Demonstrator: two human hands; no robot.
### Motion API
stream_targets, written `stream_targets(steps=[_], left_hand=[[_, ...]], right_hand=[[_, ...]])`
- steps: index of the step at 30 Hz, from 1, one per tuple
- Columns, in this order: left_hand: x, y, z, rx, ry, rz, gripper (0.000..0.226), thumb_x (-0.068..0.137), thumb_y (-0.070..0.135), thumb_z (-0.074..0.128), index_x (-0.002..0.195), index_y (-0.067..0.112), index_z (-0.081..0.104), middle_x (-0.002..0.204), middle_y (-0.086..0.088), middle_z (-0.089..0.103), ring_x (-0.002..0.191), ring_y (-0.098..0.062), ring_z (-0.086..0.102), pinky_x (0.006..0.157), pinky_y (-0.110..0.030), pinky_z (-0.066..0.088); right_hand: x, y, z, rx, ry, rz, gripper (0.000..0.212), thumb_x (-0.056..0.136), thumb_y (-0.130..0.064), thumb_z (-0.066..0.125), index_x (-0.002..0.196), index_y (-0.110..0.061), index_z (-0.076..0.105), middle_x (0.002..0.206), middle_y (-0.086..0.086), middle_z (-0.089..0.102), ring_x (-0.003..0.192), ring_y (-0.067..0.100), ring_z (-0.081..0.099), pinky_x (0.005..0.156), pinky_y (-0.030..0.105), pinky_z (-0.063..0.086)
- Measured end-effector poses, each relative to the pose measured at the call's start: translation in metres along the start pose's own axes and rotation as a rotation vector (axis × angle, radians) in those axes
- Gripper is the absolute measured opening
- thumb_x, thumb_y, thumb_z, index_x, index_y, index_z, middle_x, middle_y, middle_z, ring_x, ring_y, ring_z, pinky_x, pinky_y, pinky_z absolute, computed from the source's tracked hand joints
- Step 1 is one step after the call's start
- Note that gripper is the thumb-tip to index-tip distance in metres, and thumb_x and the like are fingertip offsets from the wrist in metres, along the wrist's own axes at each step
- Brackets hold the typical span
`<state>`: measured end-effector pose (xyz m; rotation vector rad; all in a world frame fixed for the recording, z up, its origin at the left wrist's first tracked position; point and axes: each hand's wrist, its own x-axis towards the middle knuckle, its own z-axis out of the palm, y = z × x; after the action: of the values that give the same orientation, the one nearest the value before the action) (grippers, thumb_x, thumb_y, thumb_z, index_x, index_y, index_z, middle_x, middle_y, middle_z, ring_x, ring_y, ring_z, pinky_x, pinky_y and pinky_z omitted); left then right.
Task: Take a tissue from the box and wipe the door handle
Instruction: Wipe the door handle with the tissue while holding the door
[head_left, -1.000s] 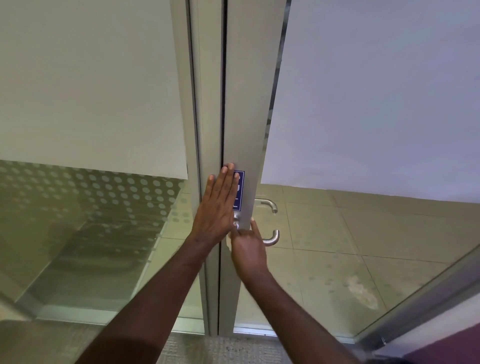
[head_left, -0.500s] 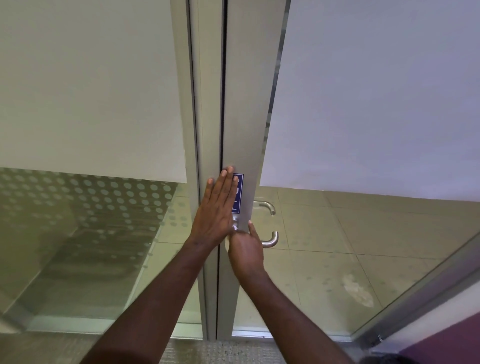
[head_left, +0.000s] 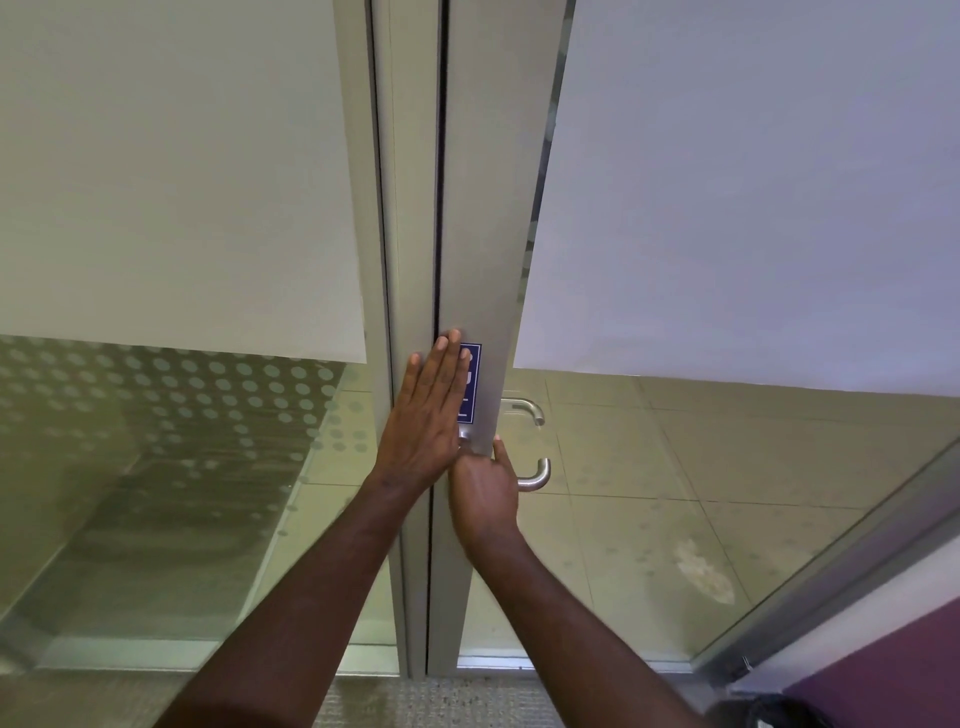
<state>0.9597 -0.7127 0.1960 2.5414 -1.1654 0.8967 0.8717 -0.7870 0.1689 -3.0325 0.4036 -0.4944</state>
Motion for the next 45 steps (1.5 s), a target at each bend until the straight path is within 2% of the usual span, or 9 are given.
stream_targets(steps=[5,9,14,20,25,30,33,39,45], left_hand=[[0.000,-0.001,0.001,-0.009,0.040,0.007,0.080,0.089,0.018,0.024,0.163,0.005,-0.005,0.173,-0.019,0.004,0.161,-0.031,0.001,0.130,-0.048,0.001],[0.000,0.002,0.002,0.014,0.039,-0.007,0.081,0.089,0.009,0.032,0.163,0.003,0.000,0.174,-0.016,-0.002,0.161,-0.031,0.000,0.131,-0.047,-0.002],[0.000,0.003,-0.001,0.020,0.032,-0.020,0.079,0.089,0.014,0.025,0.163,0.002,0.000,0.173,-0.018,-0.002,0.161,-0.030,-0.002,0.131,-0.045,-0.007],[0.002,0.006,-0.005,0.011,0.025,-0.021,0.077,0.088,0.017,0.023,0.162,0.000,0.010,0.172,-0.020,0.007,0.160,-0.034,0.008,0.131,-0.048,0.004],[0.001,0.008,-0.008,0.002,-0.001,-0.029,0.076,0.089,0.016,0.021,0.162,0.000,0.009,0.172,-0.021,0.006,0.160,-0.034,0.007,0.130,-0.052,0.012],[0.001,0.010,-0.011,0.006,-0.022,-0.033,0.074,0.090,0.019,0.018,0.162,-0.001,0.011,0.172,-0.022,0.007,0.160,-0.036,0.009,0.129,-0.055,0.016],[0.000,0.010,-0.011,0.010,-0.025,-0.041,0.075,0.090,0.020,0.019,0.162,-0.001,0.011,0.172,-0.021,0.006,0.160,-0.036,0.008,0.129,-0.054,0.016],[0.001,0.010,-0.010,0.027,-0.020,-0.046,0.077,0.089,0.021,0.020,0.162,0.000,0.010,0.172,-0.021,0.005,0.160,-0.035,0.008,0.129,-0.053,0.015],[0.003,0.008,-0.007,0.044,-0.020,-0.043,0.077,0.089,0.021,0.019,0.162,0.000,0.009,0.172,-0.021,0.008,0.160,-0.035,0.010,0.130,-0.050,0.009]], right_hand=[[-0.024,0.054,0.000,-0.031,0.045,-0.288,0.030,0.080,0.000,0.068,0.108,-0.009,0.070,0.080,0.010,0.075,0.073,0.027,0.071,0.122,0.040,0.019],[-0.028,0.139,-0.008,0.072,0.203,-0.397,0.032,0.077,0.000,0.078,0.105,-0.015,0.073,0.097,0.006,0.077,0.087,0.023,0.075,0.115,0.044,0.036],[-0.039,0.122,0.022,0.107,0.266,-0.530,0.034,0.091,-0.006,0.065,0.123,-0.017,0.066,0.129,0.005,0.070,0.121,0.020,0.064,0.116,0.045,0.039],[-0.035,0.120,0.022,0.425,0.343,-0.023,0.037,0.083,0.001,0.073,0.117,-0.014,0.074,0.124,0.005,0.073,0.115,0.019,0.068,0.106,0.036,0.048],[-0.025,0.091,0.018,0.929,0.432,0.517,0.020,0.098,-0.016,0.058,0.102,-0.019,0.078,0.092,-0.006,0.078,0.082,0.011,0.070,0.067,0.014,0.049],[-0.004,0.097,0.014,1.564,0.363,1.043,0.017,0.083,-0.001,0.068,0.070,-0.010,0.075,0.069,-0.002,0.069,0.071,0.020,0.062,0.062,0.022,0.046],[-0.008,0.096,0.008,1.950,0.217,1.153,0.006,0.074,0.001,0.079,0.076,-0.002,0.074,0.071,0.006,0.069,0.067,0.020,0.064,0.067,0.031,0.051],[-0.028,0.101,0.010,2.521,0.057,1.138,0.034,0.088,-0.009,0.073,0.119,0.004,0.067,0.104,0.014,0.072,0.094,0.024,0.070,0.094,0.035,0.058],[-0.056,0.101,0.025,2.175,-0.036,1.071,0.021,0.098,-0.004,0.059,0.115,0.001,0.069,0.103,0.015,0.077,0.100,0.029,0.071,0.073,0.030,0.063]])
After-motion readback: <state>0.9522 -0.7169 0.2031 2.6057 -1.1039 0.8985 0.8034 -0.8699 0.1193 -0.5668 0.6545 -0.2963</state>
